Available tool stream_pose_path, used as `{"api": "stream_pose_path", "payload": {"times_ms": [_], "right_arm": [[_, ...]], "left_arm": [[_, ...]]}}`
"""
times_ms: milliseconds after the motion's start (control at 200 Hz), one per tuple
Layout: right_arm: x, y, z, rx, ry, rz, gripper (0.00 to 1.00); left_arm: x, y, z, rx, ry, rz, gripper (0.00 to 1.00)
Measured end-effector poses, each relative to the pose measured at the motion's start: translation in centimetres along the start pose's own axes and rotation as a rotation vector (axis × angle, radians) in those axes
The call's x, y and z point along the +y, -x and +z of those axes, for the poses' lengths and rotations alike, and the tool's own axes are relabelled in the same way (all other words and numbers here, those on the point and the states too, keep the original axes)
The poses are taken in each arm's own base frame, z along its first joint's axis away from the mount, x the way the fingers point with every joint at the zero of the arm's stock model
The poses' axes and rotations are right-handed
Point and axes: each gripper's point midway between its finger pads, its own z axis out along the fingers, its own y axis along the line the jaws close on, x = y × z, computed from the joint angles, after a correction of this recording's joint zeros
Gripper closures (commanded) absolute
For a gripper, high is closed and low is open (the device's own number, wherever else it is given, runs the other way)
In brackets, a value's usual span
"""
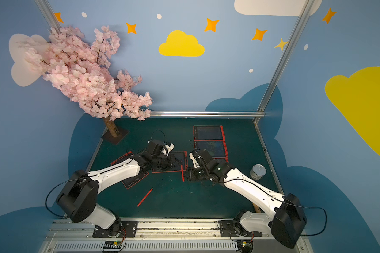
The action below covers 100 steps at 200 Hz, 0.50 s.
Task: Place the stylus back onto the writing tablet
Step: Pick up the stylus from the center of the board.
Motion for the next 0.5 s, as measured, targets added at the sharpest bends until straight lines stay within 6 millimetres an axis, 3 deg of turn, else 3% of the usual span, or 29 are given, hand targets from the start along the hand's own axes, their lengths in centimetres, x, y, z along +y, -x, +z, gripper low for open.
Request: {"api": "stream_pose_path", "payload": {"times_ms": [501], "right_arm": [[0.1, 0.8, 1.9, 0.115, 0.027, 0.076, 0.72]], "left_arm": [[-2.2, -0.2, -0.3, -0.011, -0.089, 0.057, 0.97]]}}
